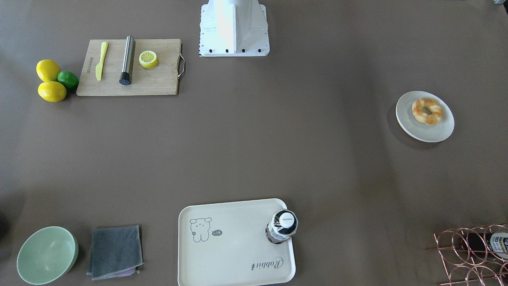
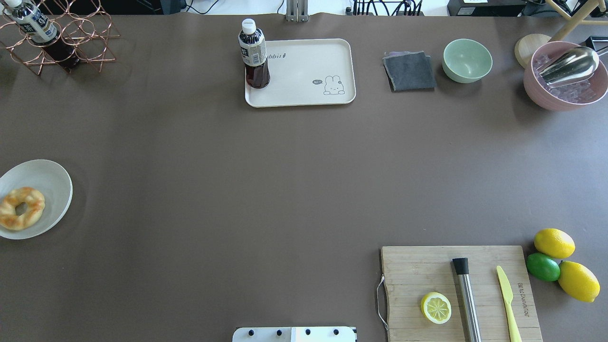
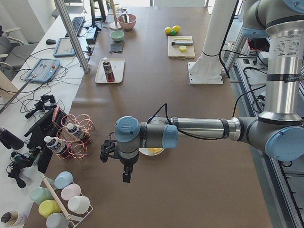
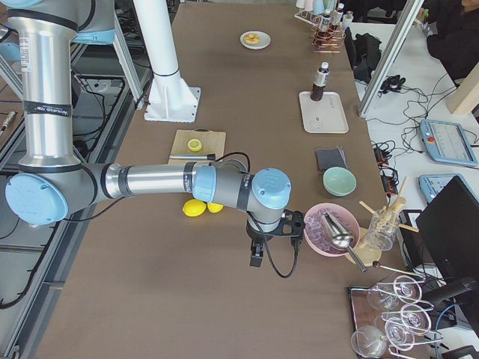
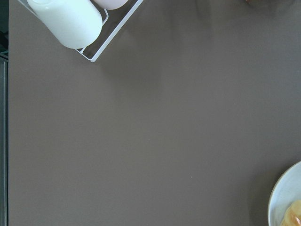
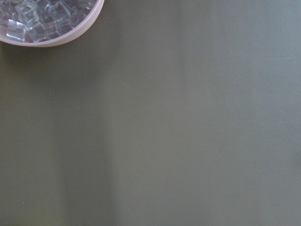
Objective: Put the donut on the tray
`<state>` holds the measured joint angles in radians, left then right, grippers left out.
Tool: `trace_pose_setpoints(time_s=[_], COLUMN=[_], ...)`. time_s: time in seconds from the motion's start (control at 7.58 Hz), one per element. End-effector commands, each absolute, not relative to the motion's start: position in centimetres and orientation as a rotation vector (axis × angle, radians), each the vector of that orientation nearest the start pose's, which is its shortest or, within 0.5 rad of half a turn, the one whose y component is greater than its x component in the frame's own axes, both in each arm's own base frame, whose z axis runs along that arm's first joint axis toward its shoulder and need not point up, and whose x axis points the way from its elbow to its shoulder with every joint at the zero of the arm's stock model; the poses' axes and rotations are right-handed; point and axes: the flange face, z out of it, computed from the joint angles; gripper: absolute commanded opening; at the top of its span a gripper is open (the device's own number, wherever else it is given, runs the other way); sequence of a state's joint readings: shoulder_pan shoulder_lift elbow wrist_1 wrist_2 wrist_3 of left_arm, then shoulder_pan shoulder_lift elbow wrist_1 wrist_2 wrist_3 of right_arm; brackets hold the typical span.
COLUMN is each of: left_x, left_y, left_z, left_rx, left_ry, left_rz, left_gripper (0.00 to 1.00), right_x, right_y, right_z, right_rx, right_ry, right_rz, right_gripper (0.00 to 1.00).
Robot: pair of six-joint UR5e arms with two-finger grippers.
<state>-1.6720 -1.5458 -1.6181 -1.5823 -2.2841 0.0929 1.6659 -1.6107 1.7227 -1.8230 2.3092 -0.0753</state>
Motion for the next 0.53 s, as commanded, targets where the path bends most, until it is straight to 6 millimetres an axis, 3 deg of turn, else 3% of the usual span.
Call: trace_pose_setpoints(time_s=[0.0, 0.4], left_x=[-11.66, -11.69], left_y=[-47.39, -47.67], left_z=[65.08, 64.80], left_rx=[0.102, 0.105], left_ry=[0.707, 0.706], left_rz=[0.005, 0.005], left_gripper=[0.98, 0.98], right_x=[10.98, 10.96], right_y=[-45.28, -45.05], right_z=[63.03, 63.32], right_rx=[-0.071, -0.077], right_ry=[-0.746, -0.746], right_rz=[0.070, 0.072], right_gripper=[1.00, 1.00])
